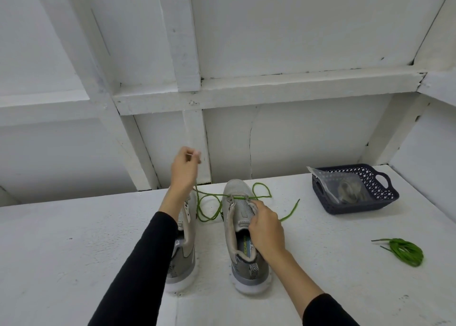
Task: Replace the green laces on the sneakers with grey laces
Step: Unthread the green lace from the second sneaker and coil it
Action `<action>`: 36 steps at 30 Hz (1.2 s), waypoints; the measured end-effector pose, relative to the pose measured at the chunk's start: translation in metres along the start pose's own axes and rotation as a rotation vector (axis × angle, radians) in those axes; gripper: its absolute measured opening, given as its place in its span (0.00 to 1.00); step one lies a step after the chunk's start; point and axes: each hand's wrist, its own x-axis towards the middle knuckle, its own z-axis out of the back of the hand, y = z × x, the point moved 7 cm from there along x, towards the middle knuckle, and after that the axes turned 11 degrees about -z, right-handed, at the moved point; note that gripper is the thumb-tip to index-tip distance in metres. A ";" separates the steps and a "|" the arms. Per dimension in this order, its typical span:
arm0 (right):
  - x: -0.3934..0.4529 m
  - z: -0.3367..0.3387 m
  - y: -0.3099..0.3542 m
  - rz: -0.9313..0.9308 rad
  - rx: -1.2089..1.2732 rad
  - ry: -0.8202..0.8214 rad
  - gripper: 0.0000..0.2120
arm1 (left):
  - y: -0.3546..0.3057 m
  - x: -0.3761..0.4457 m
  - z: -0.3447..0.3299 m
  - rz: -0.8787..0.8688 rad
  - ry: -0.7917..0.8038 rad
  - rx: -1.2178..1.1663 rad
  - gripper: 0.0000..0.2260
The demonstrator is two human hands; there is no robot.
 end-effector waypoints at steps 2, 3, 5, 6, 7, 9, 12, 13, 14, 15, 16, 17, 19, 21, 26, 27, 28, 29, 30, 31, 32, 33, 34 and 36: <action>0.000 0.000 0.001 -0.001 -0.002 0.001 0.21 | 0.009 -0.010 -0.025 -0.066 0.240 0.218 0.05; 0.000 0.000 0.001 -0.001 -0.004 0.001 0.21 | 0.015 -0.017 -0.038 -0.098 0.348 0.335 0.05; 0.000 0.001 0.001 -0.001 -0.005 0.000 0.20 | 0.024 -0.030 -0.059 -0.162 0.501 0.581 0.08; 0.000 0.000 0.000 -0.001 -0.005 0.002 0.20 | 0.028 -0.035 -0.067 -0.187 0.542 0.674 0.09; -0.001 0.000 0.000 0.000 -0.005 0.005 0.20 | 0.031 -0.040 -0.072 -0.201 0.567 0.742 0.10; -0.001 0.001 0.000 0.005 -0.008 0.005 0.20 | 0.035 -0.045 -0.078 -0.222 0.568 0.832 0.10; -0.001 0.001 0.000 0.010 -0.013 0.000 0.20 | 0.033 -0.049 -0.075 -0.238 0.494 0.879 0.09; 0.000 0.001 0.001 0.009 -0.014 0.000 0.20 | 0.034 -0.049 -0.074 -0.231 0.471 0.866 0.09; 0.000 0.001 0.001 0.008 -0.013 -0.001 0.20 | 0.036 -0.049 -0.074 -0.215 0.453 0.837 0.08; 0.000 0.001 0.001 0.008 -0.012 -0.002 0.20 | 0.040 -0.049 -0.073 -0.181 0.441 0.780 0.08; 0.000 0.001 0.001 0.008 -0.011 -0.002 0.20 | 0.045 -0.049 -0.072 -0.127 0.430 0.693 0.08; 0.000 0.001 0.001 0.008 -0.010 -0.002 0.20 | 0.049 -0.047 -0.071 -0.069 0.416 0.579 0.07; -0.001 0.002 0.000 0.004 -0.010 -0.004 0.20 | 0.050 -0.044 -0.068 0.021 0.352 0.291 0.06; -0.001 0.002 0.000 -0.001 0.002 -0.010 0.20 | 0.039 -0.038 -0.063 0.102 0.252 -0.050 0.06; -0.001 0.002 0.001 -0.004 0.008 -0.008 0.20 | 0.014 -0.020 -0.050 0.240 -0.001 -0.896 0.08; -0.002 0.002 0.001 -0.004 0.007 -0.005 0.20 | 0.016 -0.018 -0.048 0.255 -0.032 -0.914 0.09; -0.002 0.002 0.001 -0.005 0.004 -0.004 0.20 | 0.019 -0.018 -0.049 0.282 -0.033 -0.891 0.09; -0.002 0.002 0.001 -0.006 0.003 -0.005 0.20 | 0.021 -0.021 -0.050 0.303 0.005 -0.788 0.09; -0.001 0.002 0.000 -0.008 0.004 -0.007 0.20 | 0.025 -0.023 -0.051 0.291 0.079 -0.599 0.07; -0.001 0.002 0.000 -0.009 0.005 -0.006 0.20 | 0.029 -0.026 -0.052 0.239 0.176 -0.350 0.04; -0.001 0.002 0.000 -0.009 0.005 -0.006 0.20 | 0.032 -0.029 -0.054 0.151 0.277 -0.116 0.03; -0.001 0.002 0.000 -0.009 0.004 -0.007 0.20 | 0.036 -0.032 -0.058 0.052 0.369 0.073 0.07; -0.001 0.002 0.001 -0.009 0.002 -0.008 0.20 | 0.040 -0.036 -0.064 -0.030 0.447 0.218 0.08; -0.001 0.002 0.001 -0.010 -0.003 -0.007 0.20 | 0.048 -0.042 -0.072 -0.152 0.531 0.440 0.06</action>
